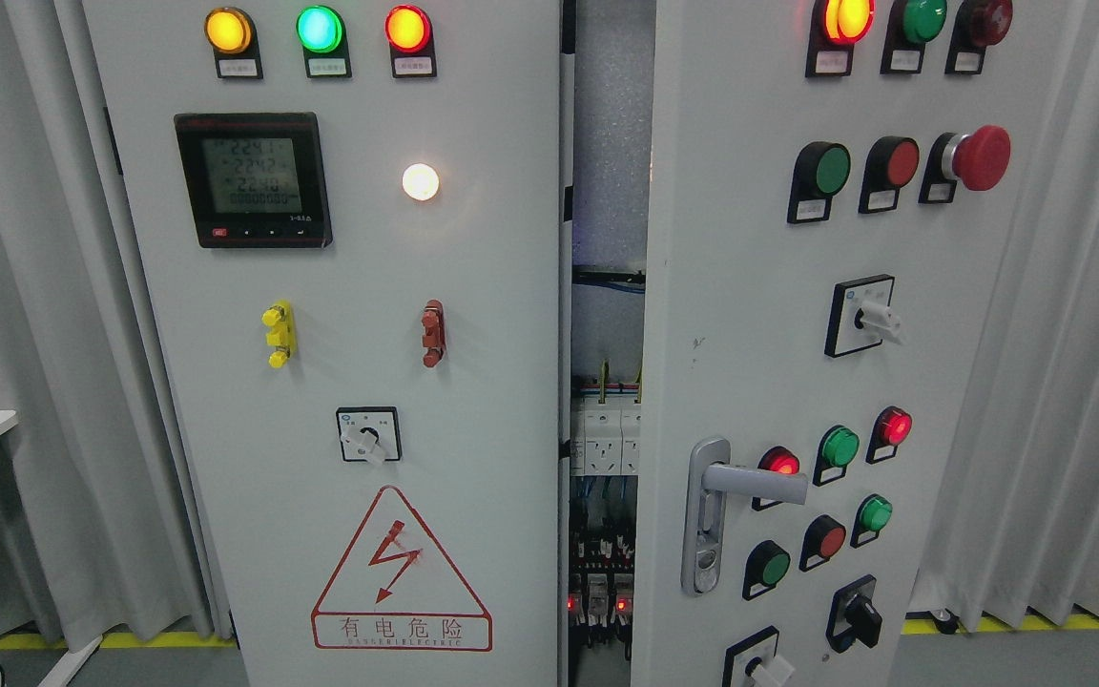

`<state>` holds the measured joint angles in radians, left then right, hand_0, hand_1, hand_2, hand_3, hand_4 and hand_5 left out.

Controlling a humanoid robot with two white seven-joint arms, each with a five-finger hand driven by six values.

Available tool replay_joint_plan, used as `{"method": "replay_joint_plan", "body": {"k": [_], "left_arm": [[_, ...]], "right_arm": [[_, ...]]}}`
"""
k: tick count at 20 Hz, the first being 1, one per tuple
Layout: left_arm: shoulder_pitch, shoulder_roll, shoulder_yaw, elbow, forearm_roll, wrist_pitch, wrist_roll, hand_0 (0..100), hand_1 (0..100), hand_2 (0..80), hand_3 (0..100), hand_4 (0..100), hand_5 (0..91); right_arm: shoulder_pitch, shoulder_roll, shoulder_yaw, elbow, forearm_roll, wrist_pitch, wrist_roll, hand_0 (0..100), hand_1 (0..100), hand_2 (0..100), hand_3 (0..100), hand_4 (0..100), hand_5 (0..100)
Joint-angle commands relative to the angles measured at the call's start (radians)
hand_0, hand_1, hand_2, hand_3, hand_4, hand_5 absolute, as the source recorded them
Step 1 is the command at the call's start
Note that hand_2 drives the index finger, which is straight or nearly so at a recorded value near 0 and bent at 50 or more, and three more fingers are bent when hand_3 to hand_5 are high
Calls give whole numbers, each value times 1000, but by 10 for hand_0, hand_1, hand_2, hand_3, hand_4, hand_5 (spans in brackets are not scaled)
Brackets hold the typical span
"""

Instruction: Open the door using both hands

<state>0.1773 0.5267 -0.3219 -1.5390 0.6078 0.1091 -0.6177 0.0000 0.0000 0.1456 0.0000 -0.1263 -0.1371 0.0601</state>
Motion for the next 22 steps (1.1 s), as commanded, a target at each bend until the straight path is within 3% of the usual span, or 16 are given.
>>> {"method": "replay_joint_plan", "body": {"k": [1,4,8,14,19,22], "left_arm": [[-120,154,-85,-346,52,64,-22,288,0,27,27,35,0],[-240,157,-78,-348,111,157,-22,288,0,27,28,35,0],[-369,151,-48,-346,127,273,-22,288,0,27,28,35,0],[-550,141,41,-339,286,429,-17,288,0,27,28,35,0],[-637,142,67,-313,365,466,-16,288,0,27,28,34,0],[-668,128,154,-299,383,532,-16,288,0,27,28,33,0]], "right_arm": [[-28,-3,0,-34,1,1,0,218,0,0,0,0,0],[-28,-3,0,-34,-1,1,0,218,0,0,0,0,0],[-28,-3,0,-34,1,1,0,218,0,0,0,0,0],[-28,-3,0,-34,1,1,0,218,0,0,0,0,0],[-28,-3,0,-34,1,1,0,218,0,0,0,0,0],[-28,-3,0,-34,1,1,0,218,0,0,0,0,0]]}}
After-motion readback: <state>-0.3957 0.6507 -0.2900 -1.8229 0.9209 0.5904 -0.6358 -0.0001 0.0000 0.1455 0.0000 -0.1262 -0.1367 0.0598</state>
